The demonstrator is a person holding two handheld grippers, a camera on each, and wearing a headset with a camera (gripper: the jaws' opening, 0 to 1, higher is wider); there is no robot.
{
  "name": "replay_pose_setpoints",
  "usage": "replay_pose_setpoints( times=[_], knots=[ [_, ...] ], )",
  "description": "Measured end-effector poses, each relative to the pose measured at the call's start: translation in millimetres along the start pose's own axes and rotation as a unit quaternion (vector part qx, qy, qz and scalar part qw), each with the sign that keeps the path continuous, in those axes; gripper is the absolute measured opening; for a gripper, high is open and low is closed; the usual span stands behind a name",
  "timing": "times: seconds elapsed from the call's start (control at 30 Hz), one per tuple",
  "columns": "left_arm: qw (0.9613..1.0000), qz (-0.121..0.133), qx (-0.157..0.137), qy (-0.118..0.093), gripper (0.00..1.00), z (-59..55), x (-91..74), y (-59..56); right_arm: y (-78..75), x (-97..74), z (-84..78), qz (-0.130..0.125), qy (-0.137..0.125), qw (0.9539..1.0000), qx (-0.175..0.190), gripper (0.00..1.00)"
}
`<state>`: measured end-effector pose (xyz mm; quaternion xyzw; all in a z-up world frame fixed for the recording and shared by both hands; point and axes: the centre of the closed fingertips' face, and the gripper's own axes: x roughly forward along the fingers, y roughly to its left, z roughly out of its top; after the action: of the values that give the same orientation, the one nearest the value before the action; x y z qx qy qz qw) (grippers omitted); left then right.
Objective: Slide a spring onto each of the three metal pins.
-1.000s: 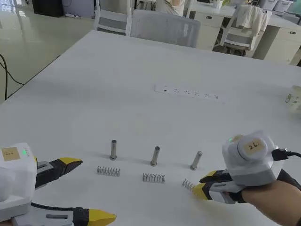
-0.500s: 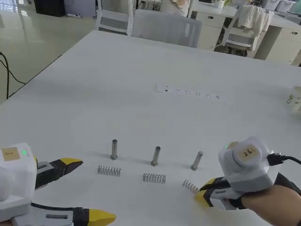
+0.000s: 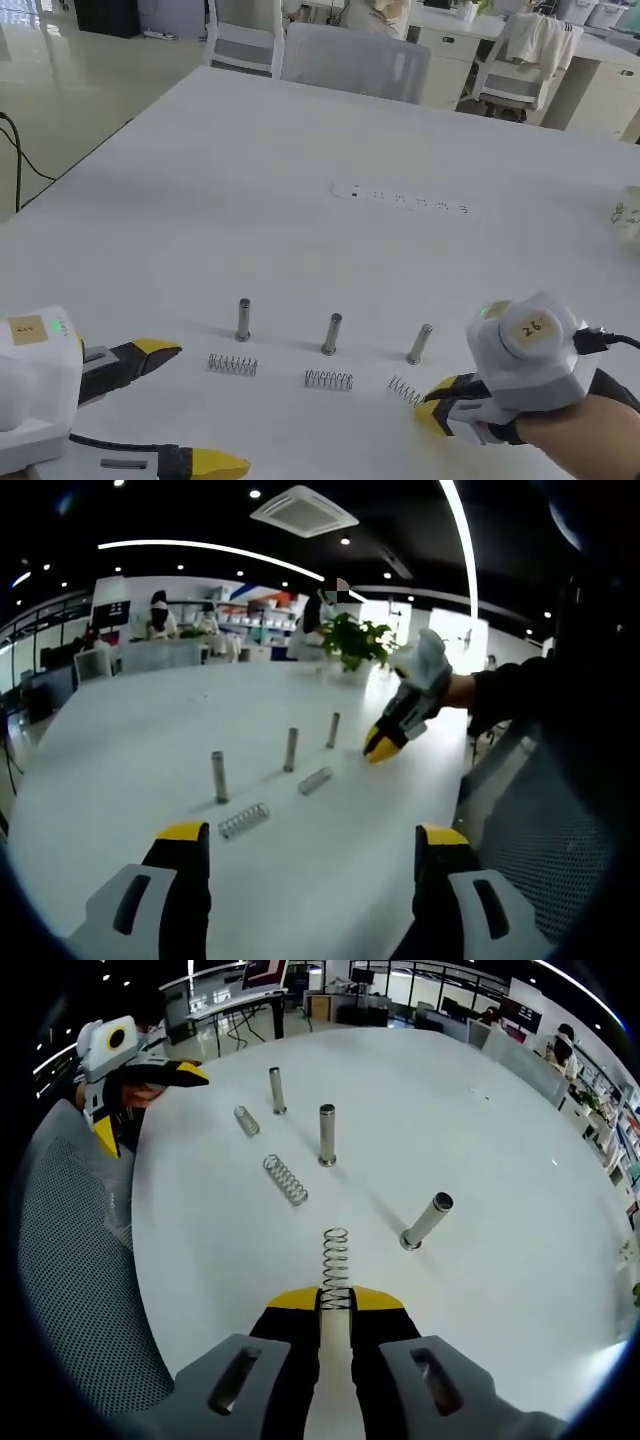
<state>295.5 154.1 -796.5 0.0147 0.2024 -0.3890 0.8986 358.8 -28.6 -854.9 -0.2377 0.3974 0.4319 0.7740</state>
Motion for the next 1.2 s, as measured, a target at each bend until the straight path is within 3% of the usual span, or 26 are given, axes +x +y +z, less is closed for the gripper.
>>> replay_pose_setpoints(
  times=[0.6, 1.2],
  knots=[
    [0.9981, -0.046, 0.039, 0.013, 0.68, 12.5, 14.3, -11.8, 28.0, -7.5, 22.6, 0.032, -0.013, 0.9991, -0.023, 0.08],
    [0.9908, -0.105, 0.078, 0.035, 0.51, 15.9, 39.6, -22.6, 57.8, -7.4, 51.0, 0.063, -0.014, 0.9948, -0.078, 0.08]
  ],
)
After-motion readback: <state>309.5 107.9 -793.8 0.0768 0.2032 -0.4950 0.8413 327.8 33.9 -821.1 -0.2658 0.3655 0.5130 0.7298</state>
